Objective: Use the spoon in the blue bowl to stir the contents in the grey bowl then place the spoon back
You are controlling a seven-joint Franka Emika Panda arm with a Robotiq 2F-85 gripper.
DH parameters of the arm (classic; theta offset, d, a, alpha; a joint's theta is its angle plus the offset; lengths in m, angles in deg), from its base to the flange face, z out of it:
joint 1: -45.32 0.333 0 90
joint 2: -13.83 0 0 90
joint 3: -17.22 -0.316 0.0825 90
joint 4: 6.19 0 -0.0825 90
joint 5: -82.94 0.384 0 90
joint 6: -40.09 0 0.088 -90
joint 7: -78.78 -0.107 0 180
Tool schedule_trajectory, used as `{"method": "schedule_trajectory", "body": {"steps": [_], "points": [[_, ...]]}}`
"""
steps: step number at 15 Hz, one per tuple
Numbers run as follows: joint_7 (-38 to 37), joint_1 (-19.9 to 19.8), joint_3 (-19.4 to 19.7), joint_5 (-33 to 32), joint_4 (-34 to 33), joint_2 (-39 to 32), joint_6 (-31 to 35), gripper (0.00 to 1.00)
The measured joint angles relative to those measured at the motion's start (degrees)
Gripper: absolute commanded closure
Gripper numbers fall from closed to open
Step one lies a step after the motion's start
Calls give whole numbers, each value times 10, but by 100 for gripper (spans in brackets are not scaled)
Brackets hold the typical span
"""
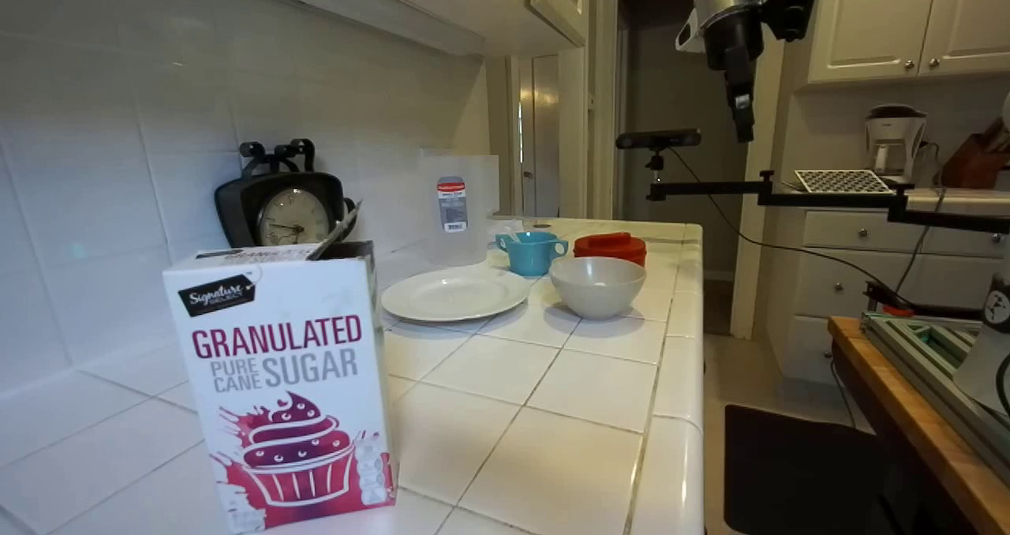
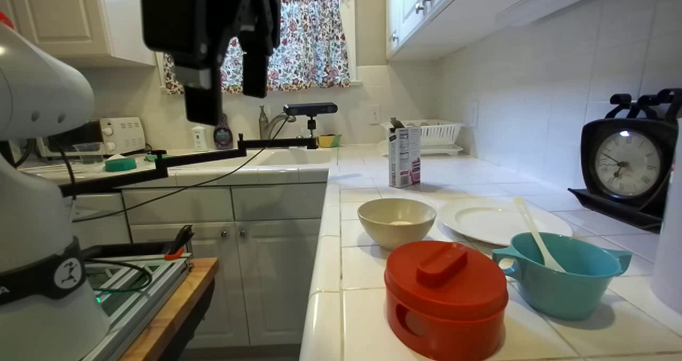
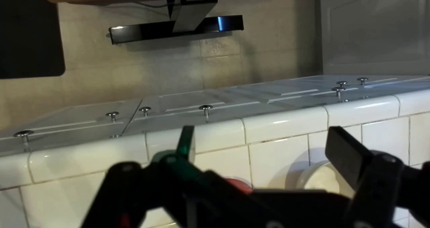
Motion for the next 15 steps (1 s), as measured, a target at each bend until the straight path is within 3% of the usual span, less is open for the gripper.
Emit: {"method": "schedule_trajectory", "body": {"steps": [4,11,15], "points": [[5,4,-13,3,4,-11,36,0],[59,78,-81,33,18,-81,294,0],[125,92,-92,27,13,-141,440,0]]}}
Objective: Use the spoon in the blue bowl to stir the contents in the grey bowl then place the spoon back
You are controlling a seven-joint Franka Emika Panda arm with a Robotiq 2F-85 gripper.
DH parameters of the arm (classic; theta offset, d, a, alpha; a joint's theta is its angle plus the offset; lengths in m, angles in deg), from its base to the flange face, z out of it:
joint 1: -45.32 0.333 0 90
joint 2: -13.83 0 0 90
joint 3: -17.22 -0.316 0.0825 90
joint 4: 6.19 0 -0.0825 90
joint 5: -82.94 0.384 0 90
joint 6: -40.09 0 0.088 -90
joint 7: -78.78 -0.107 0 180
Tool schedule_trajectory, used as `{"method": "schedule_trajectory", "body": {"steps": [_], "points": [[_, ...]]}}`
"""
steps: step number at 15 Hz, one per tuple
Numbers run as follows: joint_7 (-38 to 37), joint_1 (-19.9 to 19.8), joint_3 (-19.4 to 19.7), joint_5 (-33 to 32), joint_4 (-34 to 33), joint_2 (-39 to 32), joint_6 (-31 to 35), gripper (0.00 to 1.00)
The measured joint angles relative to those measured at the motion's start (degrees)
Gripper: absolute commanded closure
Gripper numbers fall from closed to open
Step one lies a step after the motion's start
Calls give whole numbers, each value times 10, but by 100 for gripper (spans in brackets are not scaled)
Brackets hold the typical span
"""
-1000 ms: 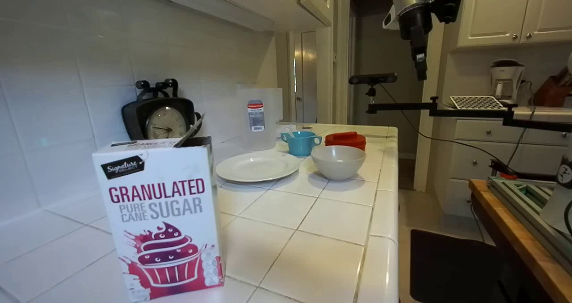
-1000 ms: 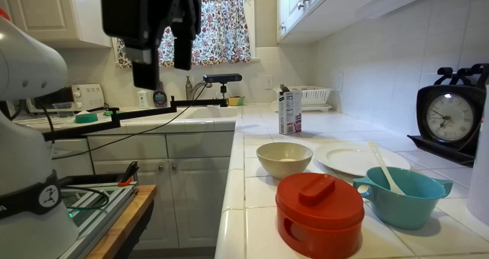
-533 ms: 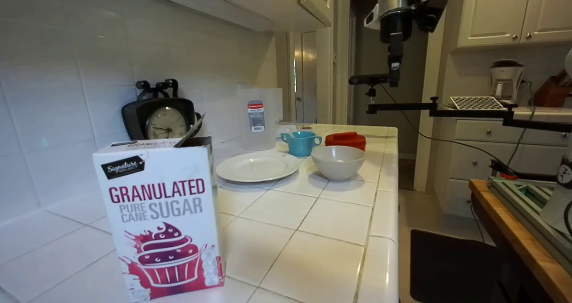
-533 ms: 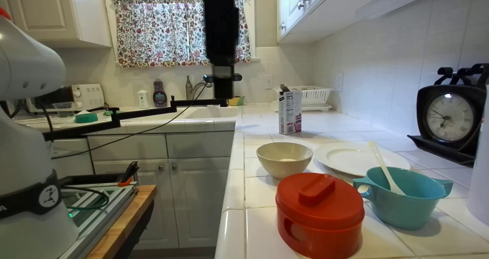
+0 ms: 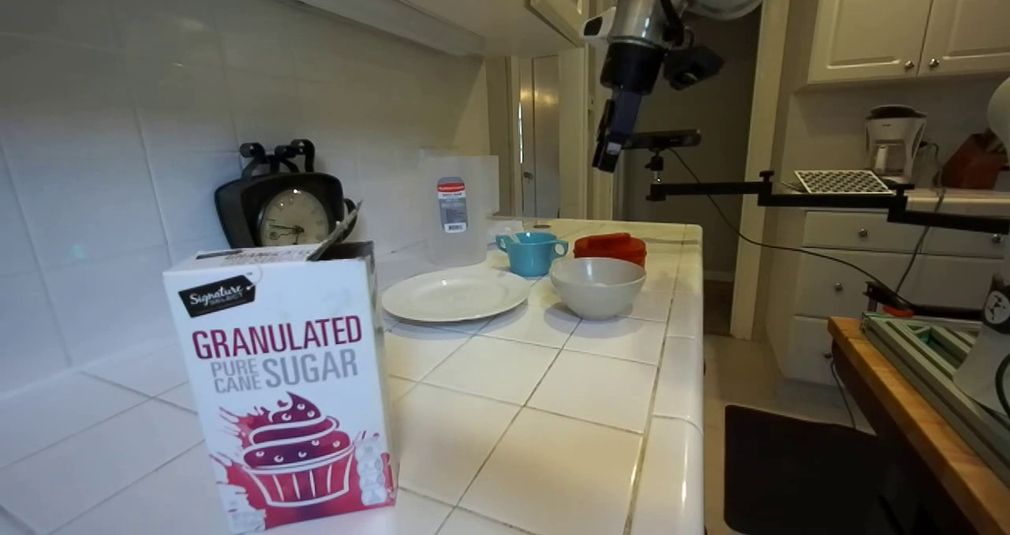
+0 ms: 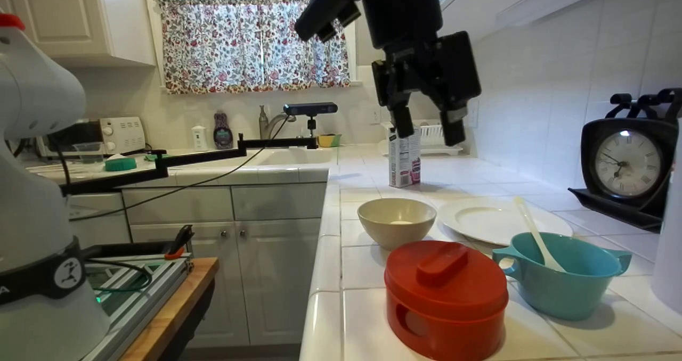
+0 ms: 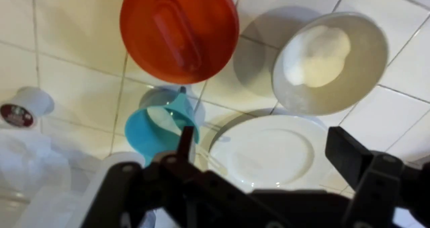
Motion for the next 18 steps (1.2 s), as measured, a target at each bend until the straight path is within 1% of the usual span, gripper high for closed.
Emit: {"method": "schedule_trajectory", "body": {"steps": [5,7,9,10,12,16,18], "points": [[118,12,1,13,0,-72,168,0],[179,25,3,36,2,-99,226,0],[248,43,2,75,2,-119,274,0],[272,52,2,93,2,-122,287,0],[290,58,3,103,2,-122,295,0],[294,58,7,103,2,-124,297,0],[294,56,7,102,2,-137,315,0]]}}
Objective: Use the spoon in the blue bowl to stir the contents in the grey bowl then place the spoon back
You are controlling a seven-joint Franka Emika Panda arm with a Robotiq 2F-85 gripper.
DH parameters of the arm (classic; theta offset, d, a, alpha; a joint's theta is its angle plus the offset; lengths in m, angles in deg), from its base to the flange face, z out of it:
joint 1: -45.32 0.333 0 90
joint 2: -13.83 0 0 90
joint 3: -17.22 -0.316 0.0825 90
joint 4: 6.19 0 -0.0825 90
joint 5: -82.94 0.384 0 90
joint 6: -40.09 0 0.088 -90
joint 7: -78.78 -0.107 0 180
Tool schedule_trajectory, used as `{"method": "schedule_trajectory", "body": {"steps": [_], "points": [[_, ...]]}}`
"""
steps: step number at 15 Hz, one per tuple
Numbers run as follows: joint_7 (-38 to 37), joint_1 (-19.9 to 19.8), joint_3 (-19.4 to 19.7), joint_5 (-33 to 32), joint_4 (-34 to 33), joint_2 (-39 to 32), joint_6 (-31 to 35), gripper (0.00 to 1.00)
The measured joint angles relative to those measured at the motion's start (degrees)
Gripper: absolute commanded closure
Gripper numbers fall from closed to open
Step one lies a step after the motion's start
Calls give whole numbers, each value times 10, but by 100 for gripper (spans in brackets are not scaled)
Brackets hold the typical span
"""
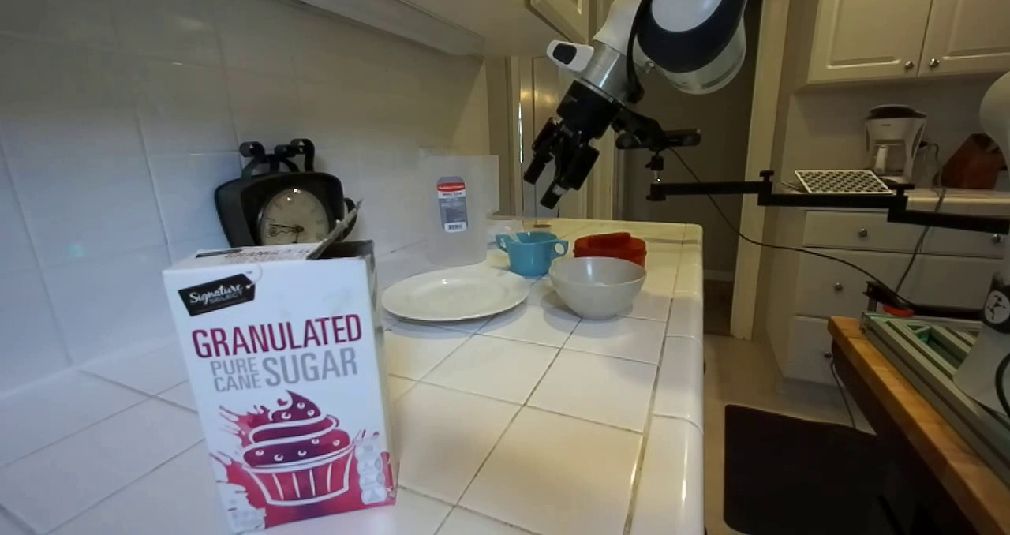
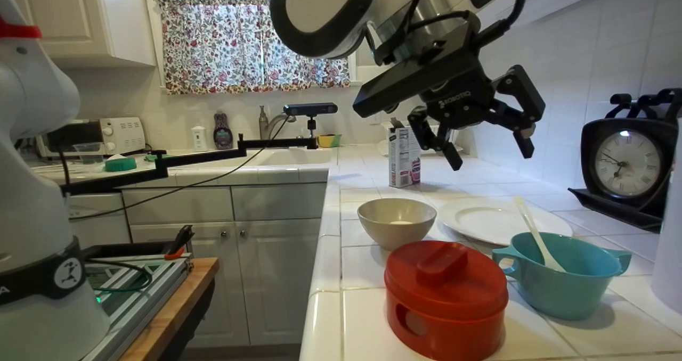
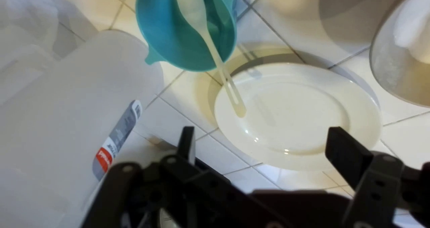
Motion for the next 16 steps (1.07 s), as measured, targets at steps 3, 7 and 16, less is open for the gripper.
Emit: {"method": "schedule_trajectory", "body": {"steps": [3,7,16], "points": [[0,0,0,0,1,-30,45,0],[0,0,-9,2,1,-63,115,0],[-14,-9,-12,-37,-1,-149,259,23]]}}
